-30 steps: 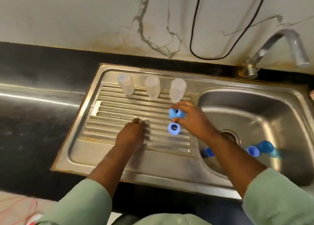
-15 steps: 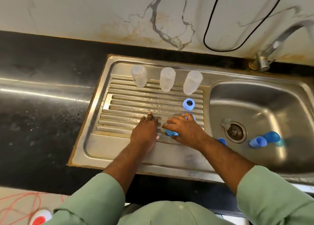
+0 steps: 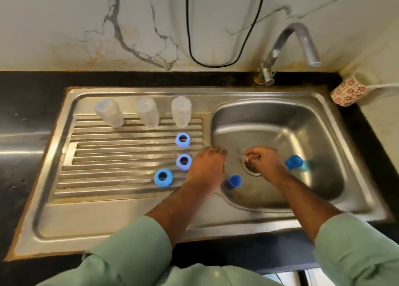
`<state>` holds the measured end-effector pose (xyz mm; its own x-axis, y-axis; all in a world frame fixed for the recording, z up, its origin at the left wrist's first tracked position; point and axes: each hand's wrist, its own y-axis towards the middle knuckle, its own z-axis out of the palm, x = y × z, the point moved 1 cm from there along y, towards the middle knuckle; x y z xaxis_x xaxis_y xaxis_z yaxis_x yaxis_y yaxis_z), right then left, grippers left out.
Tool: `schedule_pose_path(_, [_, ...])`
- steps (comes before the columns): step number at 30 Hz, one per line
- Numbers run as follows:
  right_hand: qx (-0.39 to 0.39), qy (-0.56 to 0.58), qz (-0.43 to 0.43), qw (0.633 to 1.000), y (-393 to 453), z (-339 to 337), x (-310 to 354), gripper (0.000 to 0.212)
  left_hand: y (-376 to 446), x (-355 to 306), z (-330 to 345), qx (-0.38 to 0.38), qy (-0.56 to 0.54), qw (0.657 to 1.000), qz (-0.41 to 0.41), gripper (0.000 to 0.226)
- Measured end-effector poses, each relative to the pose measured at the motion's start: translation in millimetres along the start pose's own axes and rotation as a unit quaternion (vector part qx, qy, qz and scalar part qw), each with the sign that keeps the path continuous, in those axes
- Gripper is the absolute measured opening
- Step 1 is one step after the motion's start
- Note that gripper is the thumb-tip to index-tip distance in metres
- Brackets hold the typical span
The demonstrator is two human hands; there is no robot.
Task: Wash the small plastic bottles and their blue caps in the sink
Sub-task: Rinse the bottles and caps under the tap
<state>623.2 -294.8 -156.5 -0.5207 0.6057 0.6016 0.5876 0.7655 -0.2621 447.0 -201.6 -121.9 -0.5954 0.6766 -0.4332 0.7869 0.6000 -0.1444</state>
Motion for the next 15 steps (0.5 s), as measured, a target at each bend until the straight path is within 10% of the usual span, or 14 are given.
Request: schedule_pose_path(15, [0.255, -0.328, -0.247, 0.876, 122, 34, -107, 0.035, 139, -62, 103, 0.119, -0.021, 0.961, -0.248, 0.034])
